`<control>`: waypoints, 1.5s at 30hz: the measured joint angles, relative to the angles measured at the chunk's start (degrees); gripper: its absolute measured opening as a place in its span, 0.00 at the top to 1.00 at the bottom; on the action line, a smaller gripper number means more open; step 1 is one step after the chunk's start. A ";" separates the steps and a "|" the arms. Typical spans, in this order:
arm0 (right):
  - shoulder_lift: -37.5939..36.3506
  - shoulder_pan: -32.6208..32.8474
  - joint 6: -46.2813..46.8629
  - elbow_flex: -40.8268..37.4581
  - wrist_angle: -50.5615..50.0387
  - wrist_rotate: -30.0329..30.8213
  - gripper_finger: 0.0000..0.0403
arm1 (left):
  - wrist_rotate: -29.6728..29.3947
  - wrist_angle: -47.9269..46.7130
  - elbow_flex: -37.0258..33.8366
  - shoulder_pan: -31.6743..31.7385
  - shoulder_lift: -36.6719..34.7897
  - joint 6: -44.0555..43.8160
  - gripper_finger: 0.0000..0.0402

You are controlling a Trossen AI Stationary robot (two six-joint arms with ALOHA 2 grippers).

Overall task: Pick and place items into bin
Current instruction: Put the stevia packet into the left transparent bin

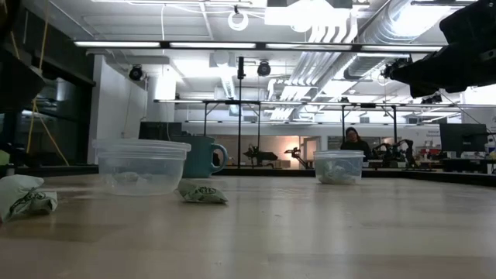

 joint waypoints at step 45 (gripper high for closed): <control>-0.02 0.00 0.04 0.00 -0.45 -0.02 1.00 | -19.47 -2.08 0.06 25.99 -13.60 48.88 0.73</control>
